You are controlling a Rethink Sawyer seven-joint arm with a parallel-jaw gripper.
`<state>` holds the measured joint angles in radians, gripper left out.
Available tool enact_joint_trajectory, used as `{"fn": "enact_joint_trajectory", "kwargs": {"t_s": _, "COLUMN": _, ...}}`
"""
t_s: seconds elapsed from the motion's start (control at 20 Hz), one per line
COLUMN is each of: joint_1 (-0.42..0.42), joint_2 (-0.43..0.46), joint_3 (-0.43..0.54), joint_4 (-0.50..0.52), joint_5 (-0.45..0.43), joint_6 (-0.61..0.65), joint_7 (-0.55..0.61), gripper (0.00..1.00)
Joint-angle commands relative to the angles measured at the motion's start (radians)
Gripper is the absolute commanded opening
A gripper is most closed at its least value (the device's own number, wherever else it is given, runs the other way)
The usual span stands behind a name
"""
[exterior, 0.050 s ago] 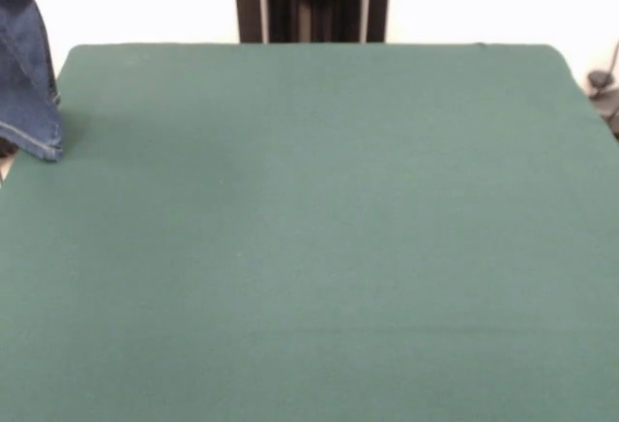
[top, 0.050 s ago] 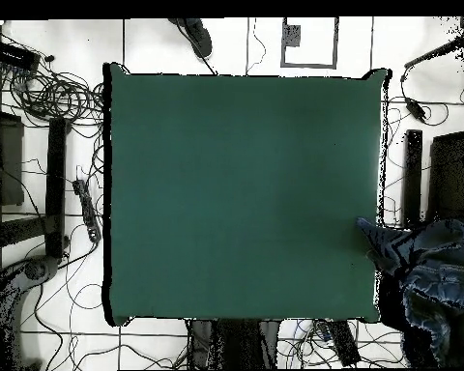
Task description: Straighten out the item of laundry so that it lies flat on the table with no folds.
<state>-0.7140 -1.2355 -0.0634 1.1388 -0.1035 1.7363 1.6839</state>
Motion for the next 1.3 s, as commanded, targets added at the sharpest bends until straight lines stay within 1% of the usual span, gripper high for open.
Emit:
{"fn": "enact_joint_trajectory", "kwargs": {"t_s": 0.05, "joint_1": 0.052, "joint_2": 0.018, "joint_3": 0.017, "joint_4": 0.043, "joint_5": 0.027, "joint_6": 0.075, "joint_7": 0.160, "gripper": 0.00}}
{"fn": "enact_joint_trajectory", "kwargs": {"t_s": 0.15, "joint_1": 0.072, "joint_2": -0.001, "joint_3": 0.006, "joint_4": 0.065, "joint_5": 0.010, "joint_6": 0.028, "joint_7": 0.169, "gripper": 0.00}}
{"fn": "enact_joint_trajectory", "kwargs": {"t_s": 0.3, "joint_1": 0.120, "joint_2": -0.044, "joint_3": -0.026, "joint_4": 0.129, "joint_5": -0.035, "joint_6": -0.095, "joint_7": 0.187, "gripper": 0.00}}
{"fn": "enact_joint_trajectory", "kwargs": {"t_s": 0.4, "joint_1": 0.160, "joint_2": -0.072, "joint_3": -0.056, "joint_4": 0.194, "joint_5": -0.052, "joint_6": -0.176, "joint_7": 0.224, "gripper": 0.00}}
{"fn": "enact_joint_trajectory", "kwargs": {"t_s": 0.6, "joint_1": 0.243, "joint_2": -0.117, "joint_3": -0.118, "joint_4": 0.318, "joint_5": -0.060, "joint_6": -0.300, "joint_7": 0.304, "gripper": 0.00}}
{"fn": "enact_joint_trajectory", "kwargs": {"t_s": 0.85, "joint_1": 0.330, "joint_2": -0.123, "joint_3": -0.182, "joint_4": 0.393, "joint_5": -0.081, "joint_6": -0.376, "joint_7": 0.375, "gripper": 0.00}}
{"fn": "enact_joint_trajectory", "kwargs": {"t_s": 1.0, "joint_1": 0.381, "joint_2": -0.121, "joint_3": -0.214, "joint_4": 0.451, "joint_5": -0.072, "joint_6": -0.443, "joint_7": 0.429, "gripper": 0.00}}
{"fn": "enact_joint_trajectory", "kwargs": {"t_s": 1.15, "joint_1": 0.421, "joint_2": -0.114, "joint_3": -0.236, "joint_4": 0.480, "joint_5": -0.061, "joint_6": -0.485, "joint_7": 0.481, "gripper": 0.00}}
{"fn": "enact_joint_trajectory", "kwargs": {"t_s": 1.3, "joint_1": 0.452, "joint_2": -0.106, "joint_3": -0.255, "joint_4": 0.493, "joint_5": -0.054, "joint_6": -0.498, "joint_7": 0.513, "gripper": 0.00}}
